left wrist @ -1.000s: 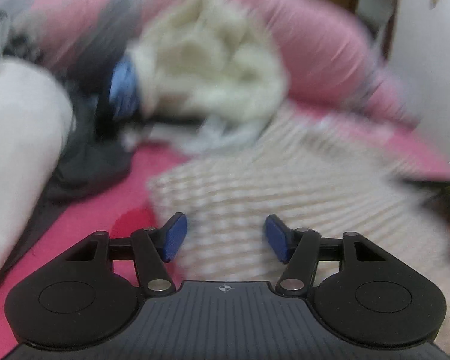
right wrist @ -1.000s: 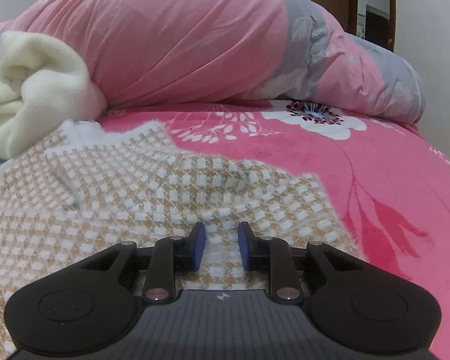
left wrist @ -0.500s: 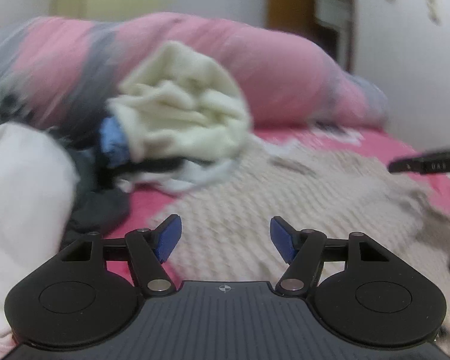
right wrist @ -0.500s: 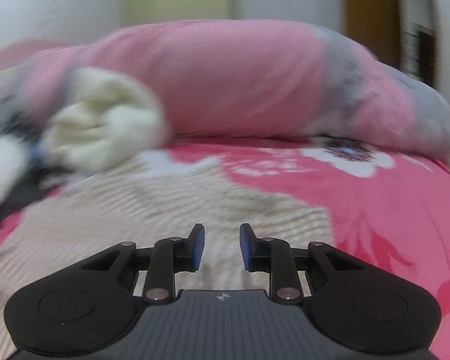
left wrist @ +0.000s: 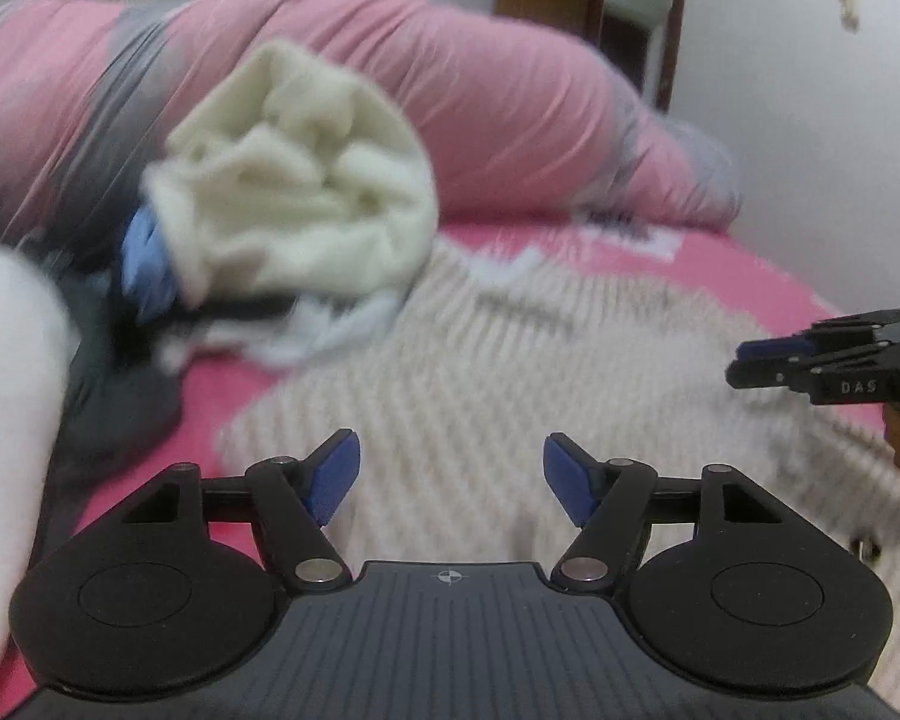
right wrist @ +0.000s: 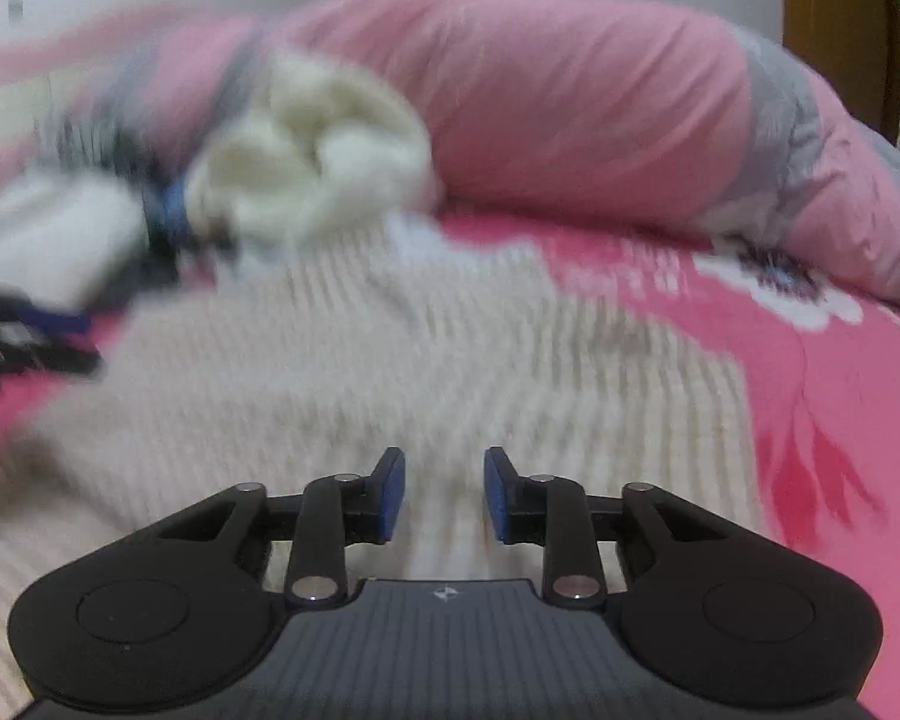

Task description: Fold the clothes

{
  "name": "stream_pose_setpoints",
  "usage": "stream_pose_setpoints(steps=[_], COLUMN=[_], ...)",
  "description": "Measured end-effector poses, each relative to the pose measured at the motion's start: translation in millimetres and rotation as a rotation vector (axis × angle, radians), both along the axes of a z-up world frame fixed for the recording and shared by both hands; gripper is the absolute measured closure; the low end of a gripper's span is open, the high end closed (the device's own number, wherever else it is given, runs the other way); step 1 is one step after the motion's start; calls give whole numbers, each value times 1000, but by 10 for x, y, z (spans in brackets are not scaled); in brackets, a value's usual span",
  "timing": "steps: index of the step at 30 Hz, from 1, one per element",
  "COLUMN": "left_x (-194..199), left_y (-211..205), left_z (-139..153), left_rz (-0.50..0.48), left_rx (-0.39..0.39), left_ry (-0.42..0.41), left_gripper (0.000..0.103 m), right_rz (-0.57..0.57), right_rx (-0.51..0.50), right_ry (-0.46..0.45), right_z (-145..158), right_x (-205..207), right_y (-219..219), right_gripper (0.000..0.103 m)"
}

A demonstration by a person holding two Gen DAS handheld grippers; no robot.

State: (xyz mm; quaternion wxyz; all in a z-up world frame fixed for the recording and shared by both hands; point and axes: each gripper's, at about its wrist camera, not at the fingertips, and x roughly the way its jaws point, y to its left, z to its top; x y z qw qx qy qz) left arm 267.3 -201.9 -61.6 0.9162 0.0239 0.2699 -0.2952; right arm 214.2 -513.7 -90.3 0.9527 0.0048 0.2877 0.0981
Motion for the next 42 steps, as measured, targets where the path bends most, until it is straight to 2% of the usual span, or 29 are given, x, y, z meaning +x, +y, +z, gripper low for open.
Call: stream_pose_setpoints(steps=[2, 4, 7, 11, 14, 16, 19, 21, 23, 24, 25, 26, 30, 35, 38, 41, 42], left_x=[282, 622, 1005, 1291, 1506, 1592, 1626, 1623, 1608, 1591, 1575, 1548, 1393, 961, 543, 187, 101], left_y=[-116, -294, -569, -759, -901, -961, -993, -1002, -1000, -981, -962, -933, -837, -689, -585, -496, -426], left_z=[36, 28, -46, -185, -289, -333, -352, -349, -345, -336, -327, -314, -242, -59, 2, -69, -115], left_rz=[8, 3, -35, -43, -49, -59, -73, -65, -53, -47, -40, -40, -55, -122, -201, -279, -295], left_rx=[-38, -31, 11, 29, 42, 41, 27, 23, 21, 9, -4, -20, -68, -89, -30, 49, 69], left_ry=[-11, 6, 24, 75, 113, 131, 137, 123, 102, 93, 83, 76, 42, -89, -215, -259, -242], left_gripper=[34, 34, 35, 38, 39, 39, 46, 60, 72, 79, 83, 86, 94, 95, 95, 94, 91], right_rz=[-6, -31, -83, -167, -222, -235, -252, -244, -236, -232, -229, -221, -176, -47, 43, 130, 147], right_rx=[34, 81, 195, 319, 393, 432, 461, 486, 507, 517, 527, 534, 555, 477, 402, 306, 249], right_ry=[-36, -38, 24, 129, 203, 262, 284, 280, 267, 259, 252, 235, 143, 16, -67, -137, -126], right_z=[125, 197, 151, -84, -284, -405, -507, -531, -514, -500, -486, -455, -267, 74, 203, 299, 244], right_x=[198, 494, 972, 1525, 1862, 2040, 2185, 2232, 2202, 2176, 2151, 2101, 1838, 1290, 797, 286, 127], right_y=[-48, -139, -350, -574, -673, -682, -647, -625, -625, -628, -631, -636, -664, -579, -524, -433, -366], right_gripper=[59, 59, 58, 55, 43, 41, 41, 43, 58, 77, 87, 89, 92, 92, 92, 91, 91])
